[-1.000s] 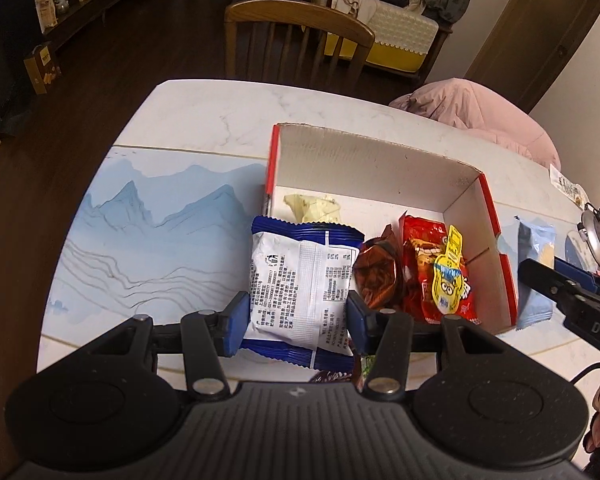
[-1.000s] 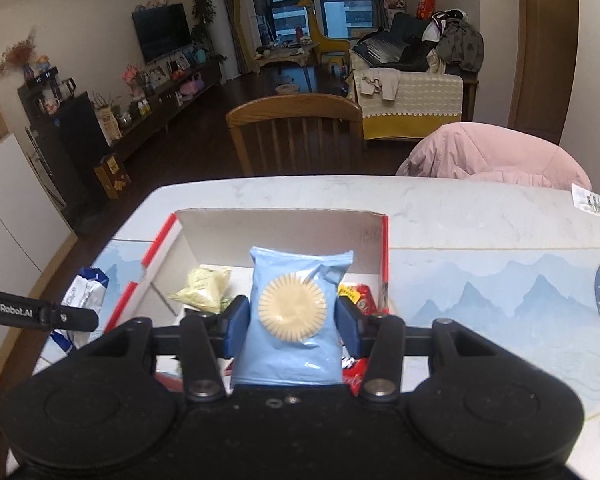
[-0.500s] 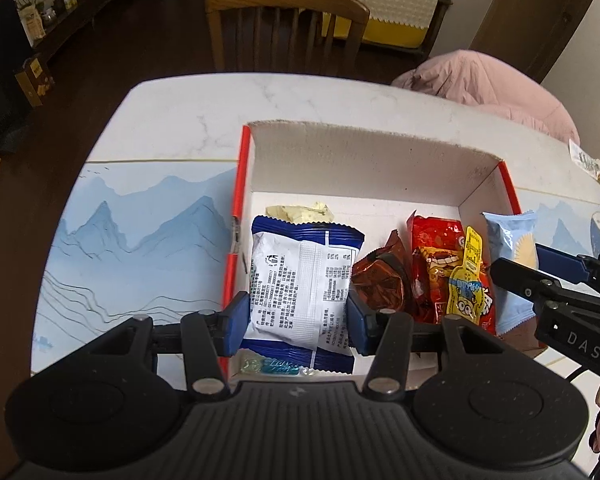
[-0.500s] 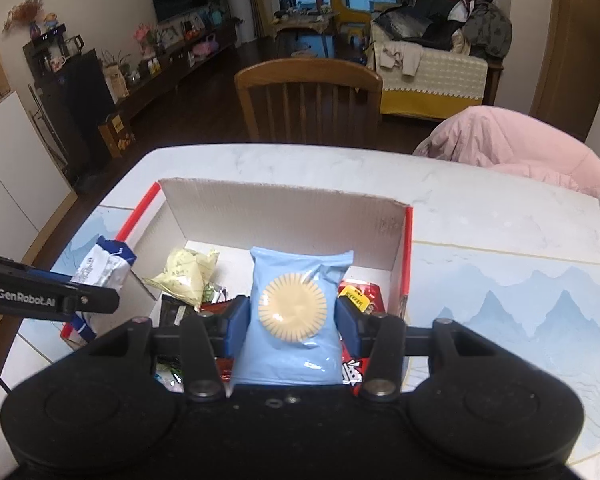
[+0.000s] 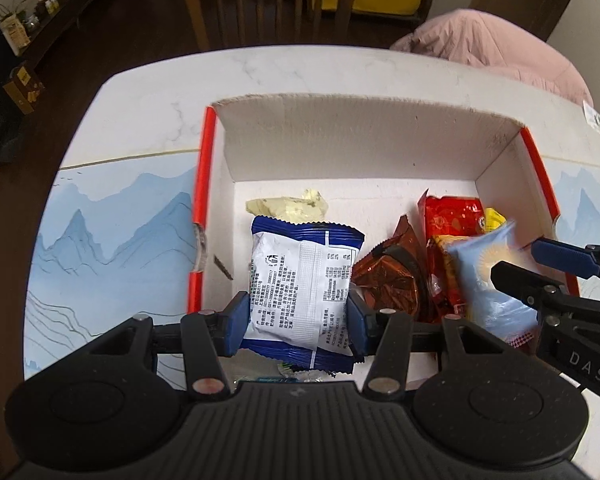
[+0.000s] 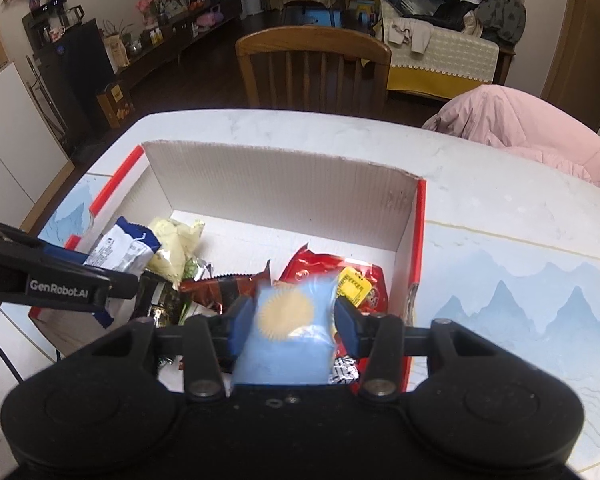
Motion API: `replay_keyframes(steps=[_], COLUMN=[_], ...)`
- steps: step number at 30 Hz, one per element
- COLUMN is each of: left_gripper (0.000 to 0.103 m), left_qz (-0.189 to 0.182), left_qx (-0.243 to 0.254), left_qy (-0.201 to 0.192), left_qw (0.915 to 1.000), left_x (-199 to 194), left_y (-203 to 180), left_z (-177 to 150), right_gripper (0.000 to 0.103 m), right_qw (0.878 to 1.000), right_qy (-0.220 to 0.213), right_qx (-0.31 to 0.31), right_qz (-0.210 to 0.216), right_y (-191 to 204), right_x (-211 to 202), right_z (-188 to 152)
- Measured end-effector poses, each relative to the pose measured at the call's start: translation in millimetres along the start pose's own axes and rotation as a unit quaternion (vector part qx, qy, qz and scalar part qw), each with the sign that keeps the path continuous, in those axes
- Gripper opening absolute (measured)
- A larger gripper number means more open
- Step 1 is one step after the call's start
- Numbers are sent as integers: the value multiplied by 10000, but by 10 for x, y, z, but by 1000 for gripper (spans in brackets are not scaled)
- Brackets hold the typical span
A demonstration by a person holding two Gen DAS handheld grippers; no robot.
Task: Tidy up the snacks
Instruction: 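Carry the biscuit packet with left tool while right tool carries the cookie packet into the box, then open left tool to drop the biscuit packet while right tool releases the cookie packet in the box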
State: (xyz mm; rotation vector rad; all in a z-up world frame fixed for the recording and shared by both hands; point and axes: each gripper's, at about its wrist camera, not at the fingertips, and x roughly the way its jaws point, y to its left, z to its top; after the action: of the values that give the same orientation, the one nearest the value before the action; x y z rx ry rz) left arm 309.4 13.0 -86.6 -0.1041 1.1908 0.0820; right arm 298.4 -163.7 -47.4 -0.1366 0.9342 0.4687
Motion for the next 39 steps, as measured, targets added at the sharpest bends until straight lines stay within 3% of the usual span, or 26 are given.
replay_keyframes(steps=[11,18,28,35,37,39], left_gripper=[50,50,53,55,56,56], left_qz=[60,32,-164,-310,-365,-420], left_qx=[196,142,73,15,8,16], left_qy=[284,255,0,-247,-310,-370], left_qw=[9994,9996,9998,9992,9989,9984], left_x=[233,238,-56,-344,-427,-516], left_y=[-81,-57,41,135,159,177], left_z=[-17,-52,-165,-300,-348,-408], right_gripper=[44,48,64,66,75,76], right_qw=[10000,10000,9992,9981,9975,9969], right_qy=[53,18,-273,-498,-566,-634], right_qx=[-12,76,262,318,379,408], right_qz=[23,3,102,164,180,232], right_y=[-24,-56,-35,35,44,60], right_x=[29,-58,-342,-578,-639,-714], right_z=[-53,-106,-174,-232,-252,-278])
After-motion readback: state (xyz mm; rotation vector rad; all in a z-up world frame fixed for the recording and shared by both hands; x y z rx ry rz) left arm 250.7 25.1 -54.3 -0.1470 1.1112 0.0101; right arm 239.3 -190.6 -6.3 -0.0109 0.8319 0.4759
